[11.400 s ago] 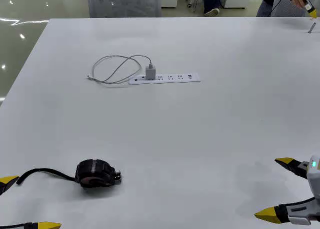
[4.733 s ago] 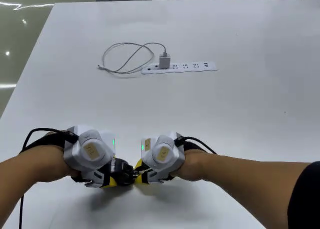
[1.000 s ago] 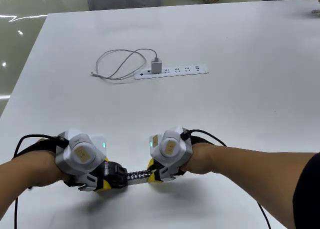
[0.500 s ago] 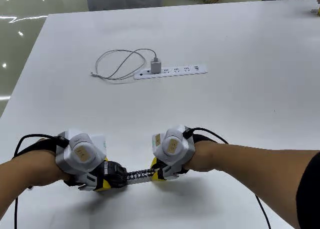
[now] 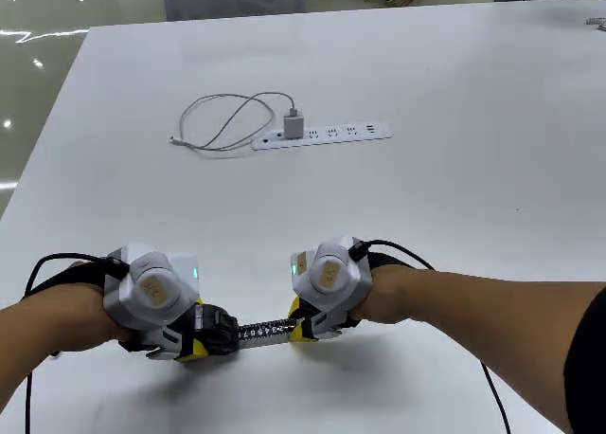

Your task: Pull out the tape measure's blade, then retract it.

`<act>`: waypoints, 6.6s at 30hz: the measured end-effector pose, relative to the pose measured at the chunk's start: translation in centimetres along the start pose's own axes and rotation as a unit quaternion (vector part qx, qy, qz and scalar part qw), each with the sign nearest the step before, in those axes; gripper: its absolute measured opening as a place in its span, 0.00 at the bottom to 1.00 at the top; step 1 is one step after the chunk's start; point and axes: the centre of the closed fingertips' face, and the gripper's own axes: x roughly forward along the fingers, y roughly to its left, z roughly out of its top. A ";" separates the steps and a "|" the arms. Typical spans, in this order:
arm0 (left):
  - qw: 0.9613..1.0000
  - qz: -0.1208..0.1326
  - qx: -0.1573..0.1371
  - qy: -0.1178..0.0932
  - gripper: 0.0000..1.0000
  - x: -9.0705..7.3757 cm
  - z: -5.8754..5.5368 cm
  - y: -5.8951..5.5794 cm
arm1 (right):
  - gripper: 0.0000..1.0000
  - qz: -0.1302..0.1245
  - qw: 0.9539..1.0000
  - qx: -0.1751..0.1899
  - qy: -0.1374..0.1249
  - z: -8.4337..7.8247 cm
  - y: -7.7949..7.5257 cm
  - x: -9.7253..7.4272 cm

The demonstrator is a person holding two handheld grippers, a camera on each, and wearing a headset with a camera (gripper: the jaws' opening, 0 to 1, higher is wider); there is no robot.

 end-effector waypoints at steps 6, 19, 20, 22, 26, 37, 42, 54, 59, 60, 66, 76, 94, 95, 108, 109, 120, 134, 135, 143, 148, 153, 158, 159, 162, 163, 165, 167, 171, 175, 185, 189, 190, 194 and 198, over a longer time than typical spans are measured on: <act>1.000 0.001 -0.001 0.000 0.31 0.0 0.0 0.0 | 0.09 -0.001 1.000 0.002 0.001 -0.2 0.0 -0.2; 1.000 -0.001 0.001 0.003 0.31 0.1 0.0 0.0 | 0.09 0.000 1.000 0.005 0.007 -0.9 0.0 -0.6; 1.000 -0.001 0.002 0.003 0.31 0.1 0.0 0.0 | 0.09 -0.001 1.000 0.004 0.006 -0.9 0.0 -0.6; 1.000 -0.001 0.001 0.001 0.31 0.1 0.0 0.0 | 0.09 -0.003 1.000 0.006 0.005 -1.0 0.0 -0.7; 1.000 -0.002 0.004 0.001 0.31 0.1 0.0 0.0 | 0.09 -0.002 1.000 0.004 0.006 -1.1 0.0 -0.8; 1.000 -0.005 0.007 0.001 0.31 0.1 0.0 0.0 | 0.09 -0.004 1.000 0.011 0.008 -1.7 0.0 -1.2; 1.000 -0.005 0.010 0.000 0.31 0.1 0.0 -0.1 | 0.09 -0.006 1.000 0.013 0.007 -1.9 0.0 -1.3; 1.000 -0.007 0.008 -0.001 0.31 0.2 0.1 0.0 | 0.09 -0.007 1.000 0.012 0.010 -2.5 0.0 -1.7; 1.000 -0.006 0.008 -0.002 0.31 0.1 0.1 -0.1 | 0.09 -0.007 1.000 0.012 0.010 -2.7 -0.1 -1.9; 1.000 -0.006 0.008 -0.002 0.31 0.1 0.1 0.0 | 0.09 -0.007 1.000 0.012 0.010 -2.8 -0.1 -1.9; 1.000 -0.006 0.007 -0.001 0.31 0.2 0.1 0.0 | 0.09 -0.005 1.000 0.003 0.013 -3.0 -0.1 -2.1; 1.000 -0.003 0.008 -0.001 0.31 0.1 0.1 0.0 | 0.09 -0.004 1.000 0.006 0.014 -3.4 -0.1 -2.4; 1.000 -0.004 0.007 0.003 0.31 0.2 0.1 0.0 | 0.09 -0.010 1.000 0.010 0.017 -4.4 -0.2 -3.0; 1.000 -0.004 0.008 0.004 0.31 0.2 0.1 0.0 | 0.09 -0.010 1.000 0.011 0.017 -4.4 -0.2 -3.1; 1.000 -0.004 0.008 0.001 0.31 0.2 0.2 0.0 | 0.09 -0.012 1.000 0.015 0.018 -4.7 -0.2 -3.3; 1.000 -0.004 0.008 0.001 0.31 0.2 0.2 0.0 | 0.09 -0.012 1.000 0.017 0.018 -4.7 -0.2 -3.3; 1.000 -0.003 0.007 -0.001 0.31 0.2 0.2 0.0 | 0.09 -0.011 1.000 0.017 0.018 -4.9 -0.2 -3.4; 1.000 -0.004 0.007 0.000 0.31 0.2 0.2 -0.1 | 0.09 -0.014 1.000 0.024 0.015 -5.3 -0.1 -3.7; 1.000 -0.003 0.007 0.000 0.31 0.2 0.2 -0.1 | 0.09 -0.014 1.000 0.023 0.014 -5.3 -0.1 -3.7; 1.000 -0.005 0.008 -0.001 0.31 0.2 0.2 -0.1 | 0.09 -0.014 1.000 0.025 0.013 -5.6 -0.1 -3.9; 1.000 -0.005 0.008 0.000 0.31 0.2 0.2 0.0 | 0.09 -0.016 0.999 0.025 0.013 -5.7 -0.2 -4.0; 1.000 -0.005 0.008 -0.001 0.31 0.2 0.2 0.0 | 0.09 -0.017 0.999 0.027 0.012 -5.9 -0.2 -4.1; 1.000 -0.005 0.008 0.000 0.31 0.2 0.2 0.0 | 0.09 -0.017 0.999 0.027 0.012 -6.0 -0.2 -4.1; 1.000 -0.005 0.008 -0.001 0.31 0.2 0.2 0.0 | 0.09 -0.017 0.999 0.027 0.012 -6.0 -0.2 -4.2; 1.000 -0.005 0.008 -0.001 0.31 0.2 0.2 0.0 | 0.09 -0.018 0.999 0.027 0.012 -6.1 -0.2 -4.2; 1.000 -0.005 0.009 0.000 0.31 0.2 0.2 0.0 | 0.09 -0.018 0.999 0.027 0.012 -6.1 -0.2 -4.2; 1.000 -0.005 0.009 -0.001 0.31 0.2 0.2 0.0 | 0.09 -0.018 0.999 0.028 0.013 -6.1 -0.2 -4.3; 1.000 -0.005 0.009 -0.001 0.31 0.2 0.2 0.0 | 0.09 -0.018 0.999 0.028 0.013 -6.2 -0.2 -4.3; 1.000 -0.004 0.008 -0.001 0.31 0.2 0.2 0.0 | 0.09 -0.017 0.999 0.027 0.014 -6.3 -0.2 -4.4; 1.000 -0.004 0.008 -0.001 0.31 0.2 0.2 0.0 | 0.09 -0.018 0.999 0.028 0.014 -6.4 -0.2 -4.5; 1.000 -0.004 0.008 -0.002 0.31 0.2 0.2 0.0 | 0.09 -0.020 0.999 0.030 0.014 -6.7 -0.2 -4.6; 1.000 -0.003 0.008 -0.002 0.31 0.2 0.2 0.0 | 0.09 -0.020 0.999 0.031 0.015 -6.8 -0.2 -4.7; 1.000 -0.003 0.008 -0.002 0.31 0.2 0.2 0.0 | 0.09 -0.020 0.999 0.031 0.015 -6.9 -0.2 -4.7; 1.000 -0.003 0.007 -0.003 0.31 0.2 0.2 0.0 | 0.09 -0.021 0.999 0.030 0.016 -7.0 -0.2 -4.8; 1.000 -0.003 0.008 -0.003 0.31 0.2 0.2 0.0 | 0.09 -0.021 0.999 0.031 0.016 -7.2 -0.2 -4.9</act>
